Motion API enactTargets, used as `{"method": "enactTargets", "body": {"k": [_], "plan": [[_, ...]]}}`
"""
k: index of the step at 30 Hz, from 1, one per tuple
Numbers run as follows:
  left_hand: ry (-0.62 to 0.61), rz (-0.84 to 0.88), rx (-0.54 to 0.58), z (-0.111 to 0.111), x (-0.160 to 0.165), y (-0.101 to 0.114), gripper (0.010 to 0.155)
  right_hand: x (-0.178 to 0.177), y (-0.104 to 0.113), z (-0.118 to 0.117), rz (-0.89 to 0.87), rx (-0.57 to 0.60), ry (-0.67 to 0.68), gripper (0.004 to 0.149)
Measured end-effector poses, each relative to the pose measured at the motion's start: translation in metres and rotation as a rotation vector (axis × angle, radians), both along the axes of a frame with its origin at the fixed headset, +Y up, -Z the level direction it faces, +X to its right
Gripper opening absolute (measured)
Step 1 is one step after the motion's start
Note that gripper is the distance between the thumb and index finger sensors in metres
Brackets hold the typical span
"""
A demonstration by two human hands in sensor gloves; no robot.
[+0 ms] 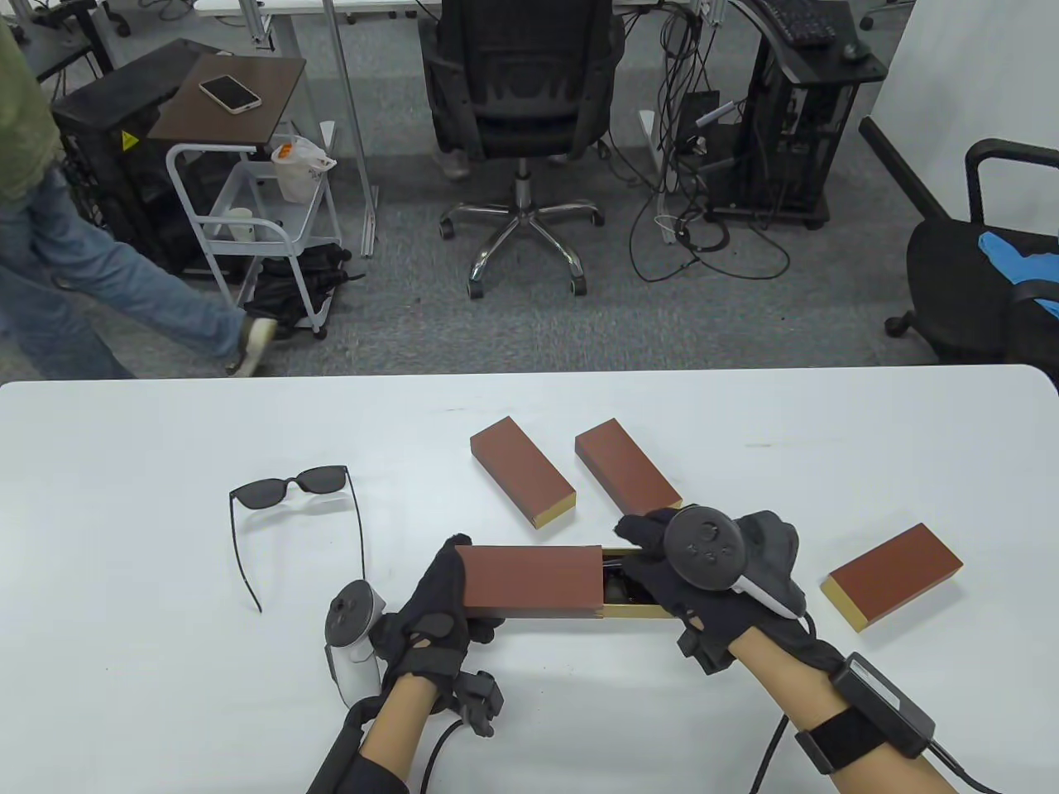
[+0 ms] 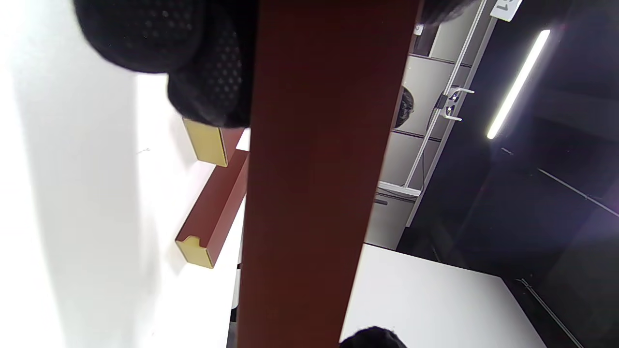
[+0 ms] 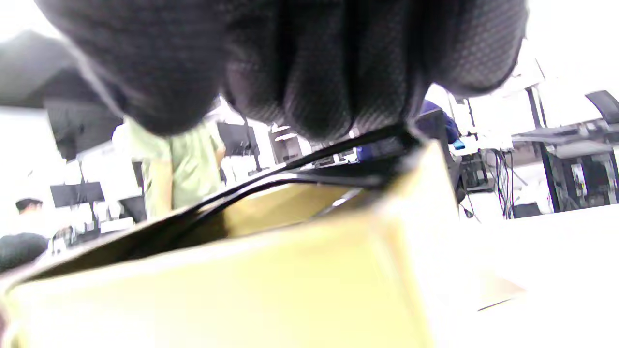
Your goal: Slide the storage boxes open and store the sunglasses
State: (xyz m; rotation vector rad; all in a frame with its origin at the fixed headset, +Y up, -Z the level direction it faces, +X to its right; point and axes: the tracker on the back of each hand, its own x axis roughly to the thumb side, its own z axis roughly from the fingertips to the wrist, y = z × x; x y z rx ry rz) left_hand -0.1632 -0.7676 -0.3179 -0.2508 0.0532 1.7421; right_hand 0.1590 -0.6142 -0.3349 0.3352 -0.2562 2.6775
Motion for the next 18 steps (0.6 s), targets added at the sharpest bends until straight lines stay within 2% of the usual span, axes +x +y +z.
{"method": "enactTargets", "body": {"k": [4,7,9,11,16,18], "plan": [[0.018,0.002,0.007,0.0,-0.003,0.0,0.073,0.031,-0.028,-0.009,-0.257,-0.193,-0.123,0.078],[0.017,0.006,0.011,0.0,-0.003,0.001,0.073,0.046,-0.058,-0.012,-0.572,-0.358,-0.141,0.079],[0.016,0.006,0.017,0.0,-0.002,0.001,0.073,0.051,-0.08,-0.014,-0.848,-0.484,-0.07,0.077],[0.011,0.003,0.022,0.001,0.0,0.001,0.073,0.052,-0.089,-0.013,-0.976,-0.518,-0.076,0.072],[0.0,0.012,0.031,0.001,0.003,0.001,0.073,0.052,-0.101,-0.011,-1.007,-0.501,-0.001,0.061],[0.001,0.004,0.035,0.001,0.003,0.001,0.073,0.051,-0.105,-0.009,-1.049,-0.481,0.009,0.062]]}}
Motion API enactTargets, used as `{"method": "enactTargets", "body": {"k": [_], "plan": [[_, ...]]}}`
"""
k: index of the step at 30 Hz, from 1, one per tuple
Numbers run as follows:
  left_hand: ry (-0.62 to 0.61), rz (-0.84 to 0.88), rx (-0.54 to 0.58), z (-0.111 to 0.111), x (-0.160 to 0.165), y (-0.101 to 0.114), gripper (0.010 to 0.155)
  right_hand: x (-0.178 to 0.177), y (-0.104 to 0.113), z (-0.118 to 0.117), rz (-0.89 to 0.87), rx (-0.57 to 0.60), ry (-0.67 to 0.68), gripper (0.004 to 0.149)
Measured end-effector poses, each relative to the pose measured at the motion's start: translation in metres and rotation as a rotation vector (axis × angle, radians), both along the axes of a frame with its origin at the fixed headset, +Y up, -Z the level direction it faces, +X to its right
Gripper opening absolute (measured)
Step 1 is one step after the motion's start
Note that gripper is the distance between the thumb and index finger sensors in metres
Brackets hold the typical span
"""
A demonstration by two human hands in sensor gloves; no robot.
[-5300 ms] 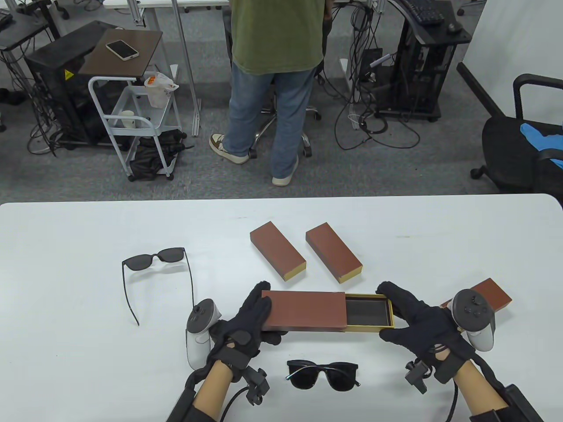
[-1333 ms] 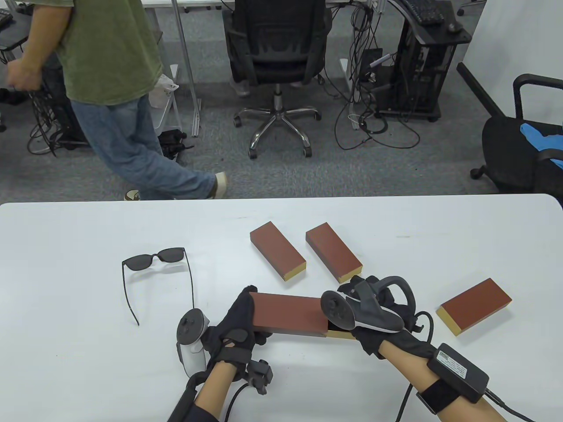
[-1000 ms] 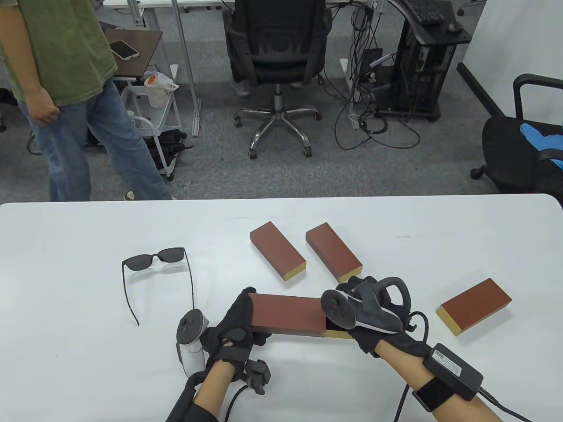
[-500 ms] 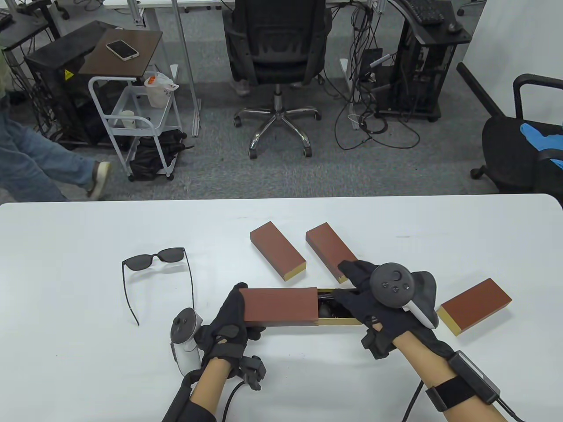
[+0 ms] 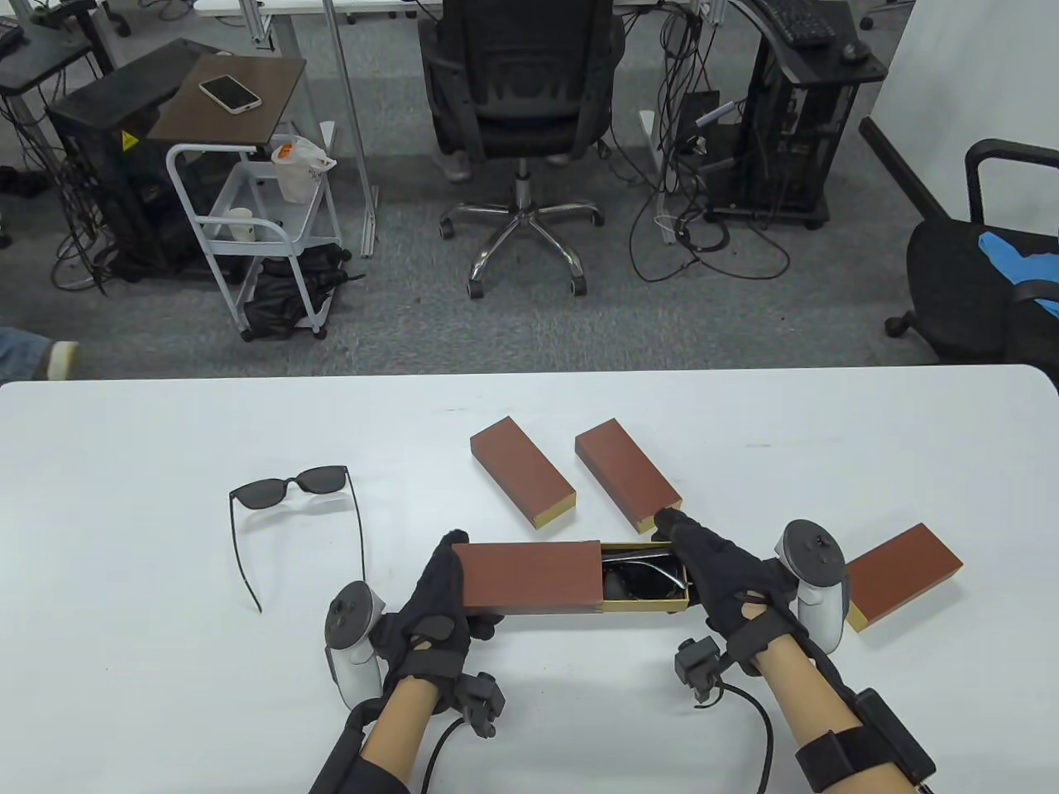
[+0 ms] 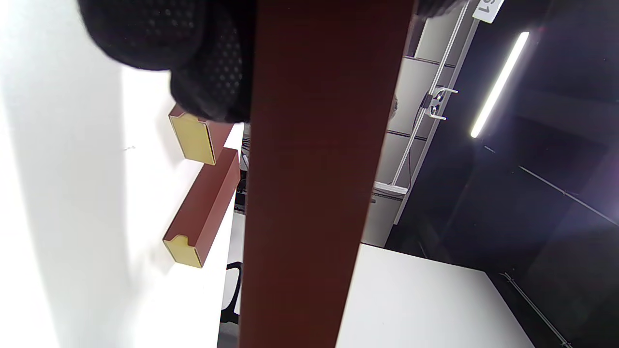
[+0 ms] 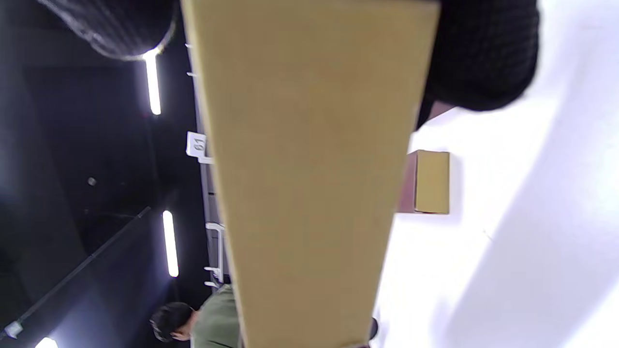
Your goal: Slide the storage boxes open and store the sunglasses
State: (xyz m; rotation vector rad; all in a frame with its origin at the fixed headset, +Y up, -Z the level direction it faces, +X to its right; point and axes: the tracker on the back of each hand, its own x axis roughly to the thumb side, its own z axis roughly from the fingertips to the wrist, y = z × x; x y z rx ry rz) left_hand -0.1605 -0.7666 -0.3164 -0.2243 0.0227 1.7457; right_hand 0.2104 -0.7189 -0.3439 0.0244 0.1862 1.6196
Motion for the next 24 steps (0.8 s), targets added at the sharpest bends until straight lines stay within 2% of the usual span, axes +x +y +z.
{"method": "enactTargets", "body": {"k": [3,7,10,20,21,24], "plan": [[-0.004,0.007,-0.001,0.0,0.001,-0.001,0.073,0.001,-0.005,0.003,-0.036,-0.008,-0.02,0.056],[-0.009,-0.017,0.007,0.0,0.003,-0.002,0.073,0.005,-0.012,0.006,0.027,0.019,-0.064,0.05],[-0.008,-0.023,0.004,0.001,0.003,-0.003,0.073,0.006,-0.018,0.007,0.0,0.015,-0.079,0.048],[-0.016,-0.043,0.016,0.0,0.004,-0.003,0.073,0.007,-0.012,0.017,0.146,0.12,-0.163,0.046],[-0.018,-0.041,0.018,0.0,0.004,-0.003,0.073,0.007,-0.01,0.019,0.157,0.142,-0.161,0.047],[-0.018,-0.012,0.012,0.001,0.006,-0.003,0.073,0.0,-0.01,0.021,0.087,0.206,-0.057,0.067]]}}
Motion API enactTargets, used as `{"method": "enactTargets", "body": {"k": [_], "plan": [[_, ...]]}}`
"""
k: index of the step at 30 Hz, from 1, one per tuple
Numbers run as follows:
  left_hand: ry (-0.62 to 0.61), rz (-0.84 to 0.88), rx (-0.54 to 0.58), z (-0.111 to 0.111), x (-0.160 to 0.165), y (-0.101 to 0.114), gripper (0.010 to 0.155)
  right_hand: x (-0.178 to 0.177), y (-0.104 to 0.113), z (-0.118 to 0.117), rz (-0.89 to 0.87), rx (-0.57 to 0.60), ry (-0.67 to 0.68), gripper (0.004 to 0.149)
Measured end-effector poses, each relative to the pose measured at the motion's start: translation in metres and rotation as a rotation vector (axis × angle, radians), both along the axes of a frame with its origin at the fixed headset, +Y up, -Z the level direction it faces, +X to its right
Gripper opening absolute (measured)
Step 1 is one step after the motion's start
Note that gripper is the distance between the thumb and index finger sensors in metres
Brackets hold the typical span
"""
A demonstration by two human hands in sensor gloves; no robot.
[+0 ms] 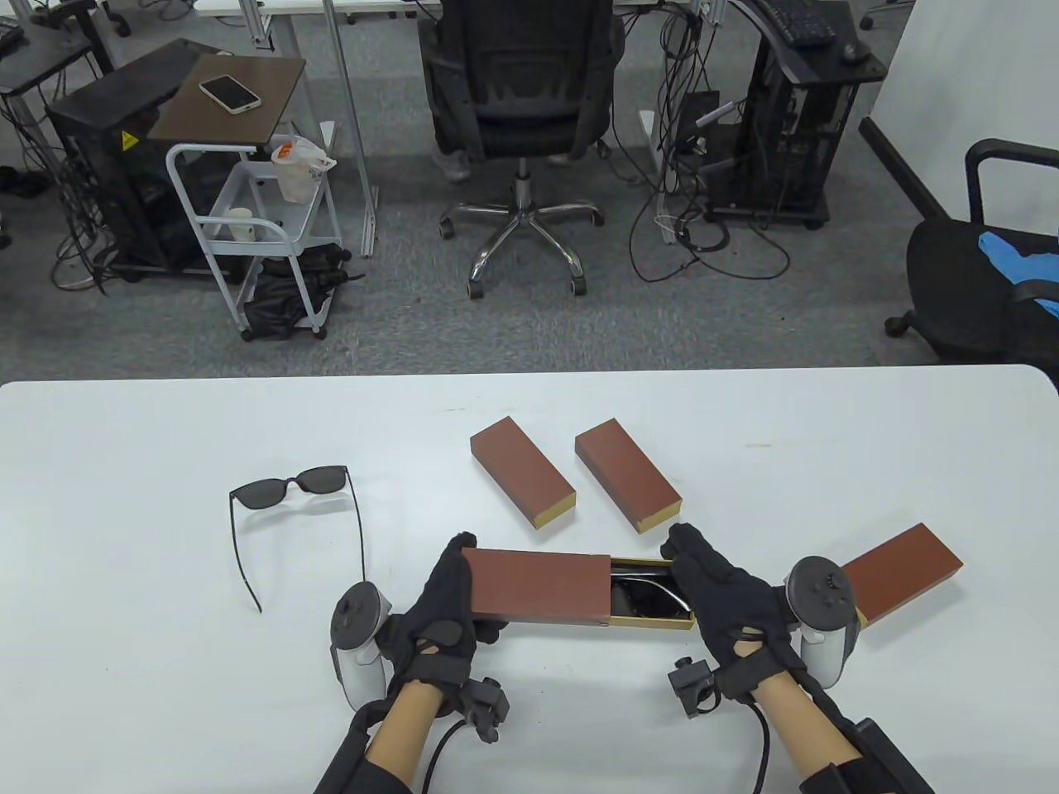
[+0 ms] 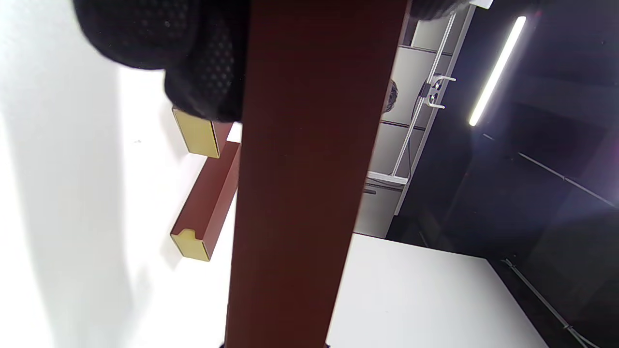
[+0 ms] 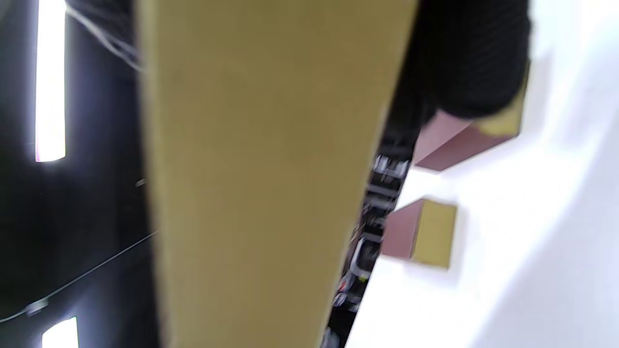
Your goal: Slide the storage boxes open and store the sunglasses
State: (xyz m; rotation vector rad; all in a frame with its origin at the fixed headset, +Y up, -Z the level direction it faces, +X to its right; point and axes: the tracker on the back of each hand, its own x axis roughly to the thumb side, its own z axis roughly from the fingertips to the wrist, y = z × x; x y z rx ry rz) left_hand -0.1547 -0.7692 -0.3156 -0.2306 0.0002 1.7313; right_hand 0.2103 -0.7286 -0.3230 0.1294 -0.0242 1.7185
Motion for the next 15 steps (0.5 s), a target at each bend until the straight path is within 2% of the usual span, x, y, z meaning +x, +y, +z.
{"method": "enactTargets", "body": {"k": [2,4,9,15], "plan": [[-0.001,0.015,-0.01,0.001,0.002,0.001,0.073,-0.006,-0.001,0.002,-0.058,-0.001,0.071,0.079],[-0.024,0.02,-0.02,0.002,0.006,0.003,0.073,-0.011,-0.002,0.003,-0.089,0.0,0.129,0.085],[-0.089,-0.021,-0.02,0.005,0.022,0.008,0.076,-0.02,-0.005,0.004,-0.09,-0.031,0.27,0.09],[-0.156,-0.027,-0.045,0.008,0.032,0.008,0.077,-0.024,-0.007,0.005,-0.082,-0.04,0.332,0.092]]}}
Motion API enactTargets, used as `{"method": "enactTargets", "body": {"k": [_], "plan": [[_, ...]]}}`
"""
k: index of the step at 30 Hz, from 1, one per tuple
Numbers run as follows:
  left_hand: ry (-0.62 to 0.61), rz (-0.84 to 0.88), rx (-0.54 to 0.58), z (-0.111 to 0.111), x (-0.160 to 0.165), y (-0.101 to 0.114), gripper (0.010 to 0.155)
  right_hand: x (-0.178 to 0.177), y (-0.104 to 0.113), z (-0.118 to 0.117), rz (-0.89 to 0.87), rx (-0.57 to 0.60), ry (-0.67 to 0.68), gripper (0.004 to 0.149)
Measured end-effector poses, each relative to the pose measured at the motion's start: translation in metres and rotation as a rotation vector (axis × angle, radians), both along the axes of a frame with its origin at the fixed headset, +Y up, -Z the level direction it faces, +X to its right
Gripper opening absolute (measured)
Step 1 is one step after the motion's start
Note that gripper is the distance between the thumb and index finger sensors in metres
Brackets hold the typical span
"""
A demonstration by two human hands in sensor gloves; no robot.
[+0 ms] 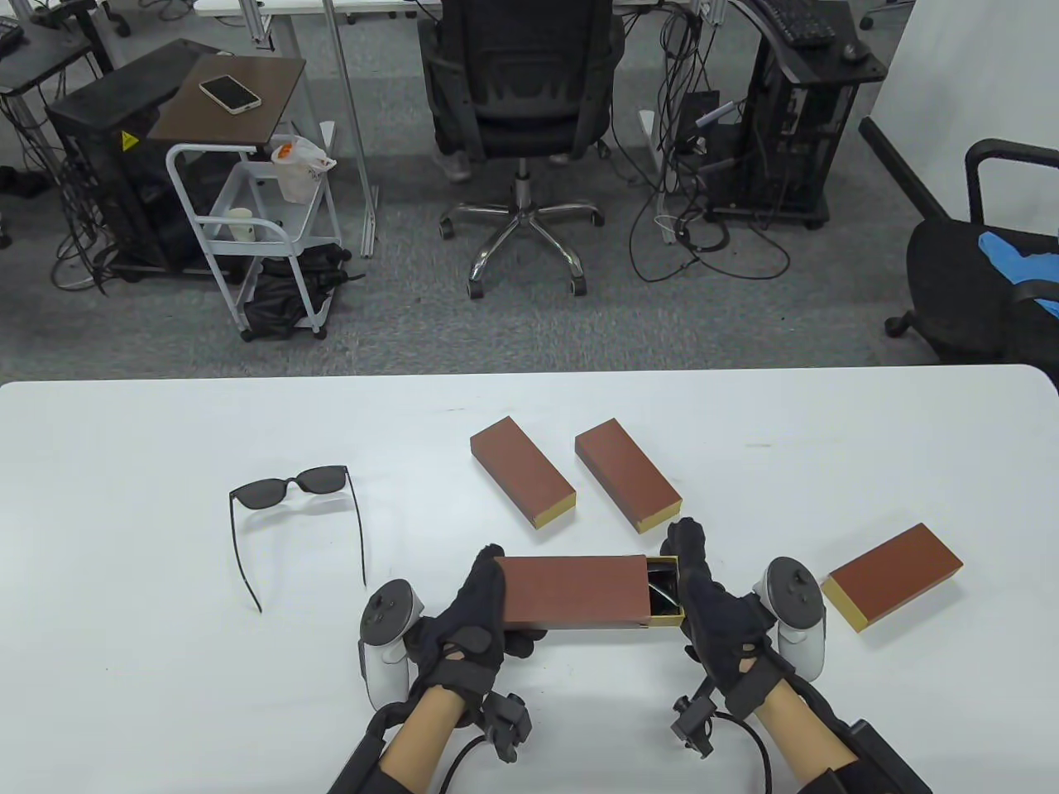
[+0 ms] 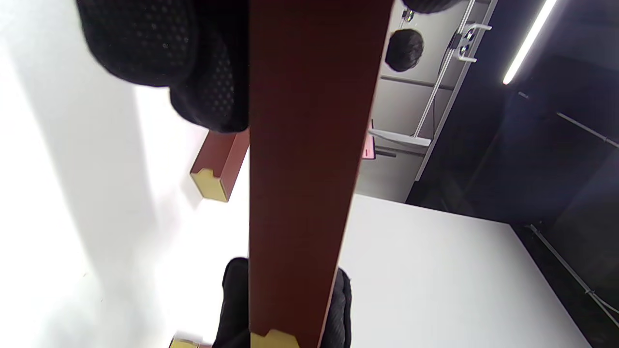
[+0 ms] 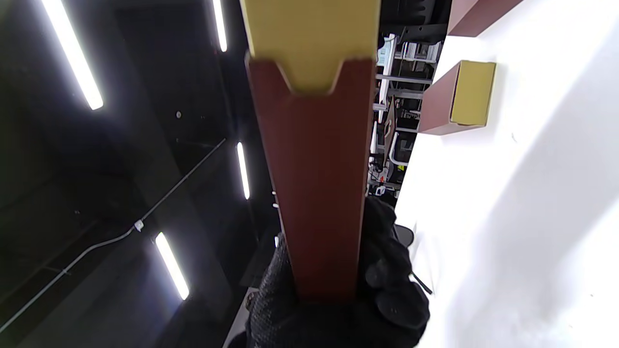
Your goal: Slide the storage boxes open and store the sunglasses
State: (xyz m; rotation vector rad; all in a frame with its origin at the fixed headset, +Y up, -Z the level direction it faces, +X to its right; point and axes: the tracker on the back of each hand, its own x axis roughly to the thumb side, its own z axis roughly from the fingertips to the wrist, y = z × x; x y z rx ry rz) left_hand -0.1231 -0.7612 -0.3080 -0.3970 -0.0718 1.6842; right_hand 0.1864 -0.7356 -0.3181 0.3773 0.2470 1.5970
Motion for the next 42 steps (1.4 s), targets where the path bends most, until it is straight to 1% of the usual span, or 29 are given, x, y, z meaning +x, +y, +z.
{"method": "enactTargets", "body": {"k": [6,10,11,12,14,15,17,18,19,21,22,23,25,28,31,32,34,35,38,42], "plan": [[-0.114,0.013,-0.021,0.003,0.015,-0.002,0.079,-0.012,0.0,0.002,0.041,0.008,0.045,0.091],[-0.099,-0.038,-0.02,0.001,0.012,-0.002,0.08,-0.011,0.001,0.001,0.051,0.014,0.041,0.091],[-0.098,-0.053,-0.013,0.0,0.011,-0.001,0.08,-0.009,0.002,0.001,0.043,0.021,0.027,0.089],[-0.089,-0.064,0.007,-0.002,0.007,0.0,0.08,-0.006,0.004,0.001,0.03,0.051,-0.024,0.087],[-0.075,-0.041,0.017,-0.004,0.002,0.0,0.079,-0.004,0.009,0.001,0.035,0.11,-0.095,0.078],[-0.07,-0.024,0.025,-0.006,-0.001,0.001,0.079,-0.004,0.012,0.001,0.068,0.14,-0.087,0.077],[-0.022,-0.043,0.03,-0.006,-0.007,0.001,0.08,-0.007,0.018,0.004,0.151,0.204,-0.075,0.077],[0.011,-0.057,0.038,-0.007,-0.009,0.001,0.081,-0.009,0.02,0.005,0.189,0.233,-0.077,0.078],[0.041,-0.073,0.043,-0.007,-0.012,0.001,0.081,-0.012,0.022,0.007,0.244,0.287,-0.074,0.08],[0.059,-0.074,0.038,-0.008,-0.017,0.001,0.081,-0.019,0.029,0.01,0.376,0.404,-0.077,0.083],[0.07,-0.073,0.037,-0.008,-0.018,0.001,0.08,-0.02,0.031,0.01,0.406,0.425,-0.071,0.084],[0.087,-0.077,0.041,-0.009,-0.021,0.002,0.079,-0.025,0.036,0.012,0.479,0.481,-0.081,0.084],[0.101,-0.108,0.046,-0.01,-0.025,0.002,0.078,-0.032,0.04,0.014,0.564,0.54,-0.077,0.081],[0.104,-0.13,0.051,-0.011,-0.029,0.003,0.078,-0.044,0.044,0.018,0.653,0.617,-0.043,0.083],[0.118,-0.132,0.041,-0.012,-0.033,0.002,0.077,-0.055,0.049,0.019,0.807,0.679,-0.005,0.08],[0.11,-0.151,0.05,-0.013,-0.034,0.001,0.076,-0.061,0.05,0.019,0.9,0.675,0.002,0.079],[0.108,-0.212,0.066,-0.013,-0.035,0.001,0.076,-0.071,0.049,0.018,1.012,0.67,0.01,0.08],[0.118,-0.238,0.075,-0.014,-0.036,0.002,0.076,-0.075,0.048,0.018,1.052,0.677,0.017,0.082],[0.139,-0.295,0.118,-0.015,-0.041,0.007,0.075,-0.084,0.047,0.016,1.071,0.689,0.017,0.083],[0.239,-0.507,0.241,-0.015,-0.053,0.021,0.072,-0.096,0.044,0.014,1.045,0.725,-0.009,0.081]]}}
